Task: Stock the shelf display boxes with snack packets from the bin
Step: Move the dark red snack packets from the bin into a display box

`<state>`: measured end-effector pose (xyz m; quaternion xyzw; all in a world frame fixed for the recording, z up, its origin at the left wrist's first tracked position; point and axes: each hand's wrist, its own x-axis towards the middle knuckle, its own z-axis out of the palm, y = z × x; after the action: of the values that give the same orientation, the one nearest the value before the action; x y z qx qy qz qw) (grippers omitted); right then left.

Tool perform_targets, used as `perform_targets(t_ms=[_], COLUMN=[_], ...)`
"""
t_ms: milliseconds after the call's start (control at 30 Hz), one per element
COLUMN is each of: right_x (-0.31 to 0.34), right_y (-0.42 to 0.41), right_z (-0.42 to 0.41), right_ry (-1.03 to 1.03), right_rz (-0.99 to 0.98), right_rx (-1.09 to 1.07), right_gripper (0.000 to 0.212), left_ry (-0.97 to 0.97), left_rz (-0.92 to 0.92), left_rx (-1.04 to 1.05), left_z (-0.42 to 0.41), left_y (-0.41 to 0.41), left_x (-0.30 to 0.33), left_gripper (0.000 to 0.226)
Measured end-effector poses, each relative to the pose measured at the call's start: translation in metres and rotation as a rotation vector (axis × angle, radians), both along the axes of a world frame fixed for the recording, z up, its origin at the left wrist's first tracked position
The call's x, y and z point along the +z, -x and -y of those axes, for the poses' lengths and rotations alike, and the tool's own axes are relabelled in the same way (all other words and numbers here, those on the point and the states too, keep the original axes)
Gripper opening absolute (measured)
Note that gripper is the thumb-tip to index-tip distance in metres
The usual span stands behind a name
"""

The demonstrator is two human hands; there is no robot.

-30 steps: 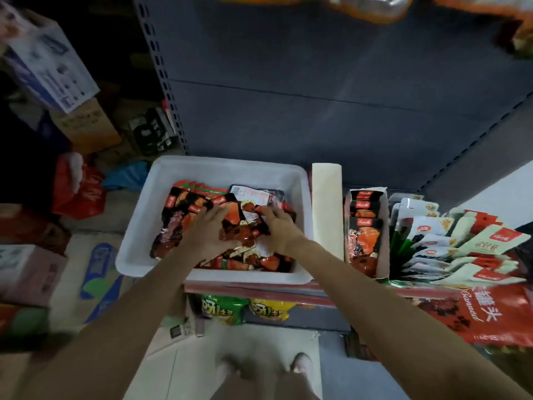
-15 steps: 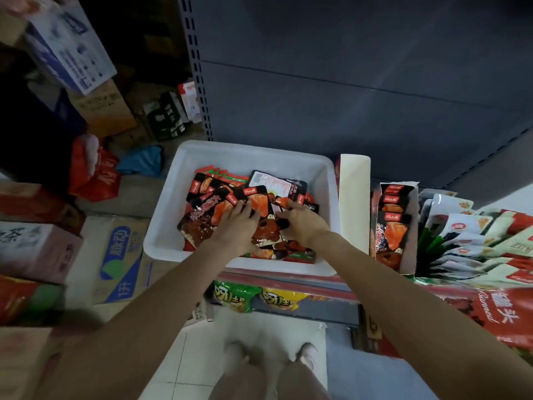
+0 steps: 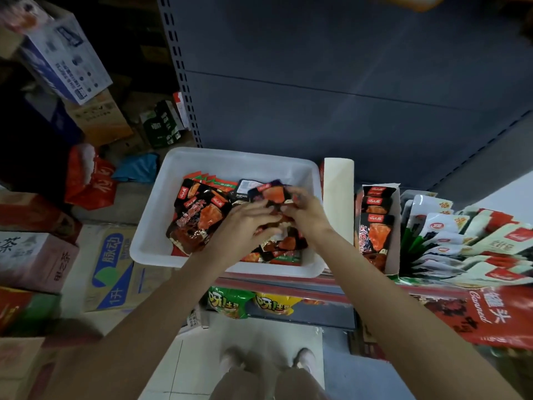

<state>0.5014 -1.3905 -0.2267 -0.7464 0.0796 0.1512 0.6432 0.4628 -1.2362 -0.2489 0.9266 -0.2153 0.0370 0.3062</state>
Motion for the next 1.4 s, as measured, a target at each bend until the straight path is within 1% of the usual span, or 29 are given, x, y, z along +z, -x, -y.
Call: perform_targets(t_ms=[33,100,167,233,267,300,400,467,533,600,633,667,767,833,900,967,1133,1267,1400], right_x=[0.005,0.015,0.022,0.028,0.030,0.033,0.036,0.037,0.040,0.044,0.045,0.045,0.041,0.038,0.033,0.028,0.023,0.029,0.032], right_y=[0.001,0.003,0.005,0.008,0.010,0.011,0.011,0.010,0.008,0.005,0.003,0.000,-0.008,-0.010,-0.012,-0.012,-0.015,-0.015,-0.011], right_z=[0.011,0.038,0.066,0.092,0.104,0.115,0.148,0.165,0.176,0.183,0.185,0.188,0.192,0.191,0.190,0.189,0.191,0.183,0.152], right_ry=[-0.054,-0.100,-0.026,0.006,0.020,0.063,0.309,0.482,0.616,0.673,0.706,0.752,0.944,1.058,1.157,1.131,0.891,0.751,0.643], right_rz=[0.022,0.033,0.060,0.083,0.098,0.122,0.263,0.330,0.415,0.485,0.505,0.517,0.531,0.474,0.404,0.365,0.312,0.350,0.370], right_rx=[-0.036,-0.098,-0.110,-0.122,-0.126,-0.130,-0.110,-0.085,-0.106,-0.097,-0.070,-0.030,0.121,0.219,0.301,0.314,0.232,0.155,0.152], right_gripper=[0.042,0.054,0.060,0.062,0.060,0.059,0.051,0.045,0.050,0.061,0.061,0.057,0.029,0.024,0.022,0.020,0.014,0.016,0.016], left_ry=[0.058,0.175,0.320,0.522,0.587,0.604,0.598,0.594,0.539,0.434,0.377,0.325,0.186,0.120,0.098,0.122,0.222,0.314,0.319], left_rz=[-0.042,-0.120,-0.212,-0.399,-0.466,-0.479,-0.371,-0.355,-0.352,-0.307,-0.272,-0.237,-0.189,-0.198,-0.216,-0.242,-0.356,-0.333,-0.304], left_rx=[0.050,0.202,0.331,0.341,0.311,0.280,0.233,0.174,0.116,0.069,0.049,0.030,0.004,-0.005,0.004,0.021,0.074,0.137,0.228], left_z=[0.007,0.024,0.045,0.070,0.083,0.096,0.133,0.154,0.171,0.182,0.185,0.186,0.187,0.187,0.189,0.191,0.192,0.175,0.134], left_y=[-0.001,-0.008,-0.018,-0.031,-0.036,-0.041,-0.051,-0.053,-0.054,-0.054,-0.054,-0.054,-0.054,-0.053,-0.053,-0.054,-0.060,-0.058,-0.051], left_x=[0.005,0.015,0.027,0.038,0.042,0.045,0.050,0.051,0.050,0.046,0.044,0.043,0.037,0.033,0.029,0.027,0.025,0.026,0.022], left_gripper=[0.055,0.065,0.077,0.088,0.091,0.092,0.083,0.078,0.072,0.063,0.057,0.052,0.045,0.041,0.033,0.026,0.018,0.013,0.015])
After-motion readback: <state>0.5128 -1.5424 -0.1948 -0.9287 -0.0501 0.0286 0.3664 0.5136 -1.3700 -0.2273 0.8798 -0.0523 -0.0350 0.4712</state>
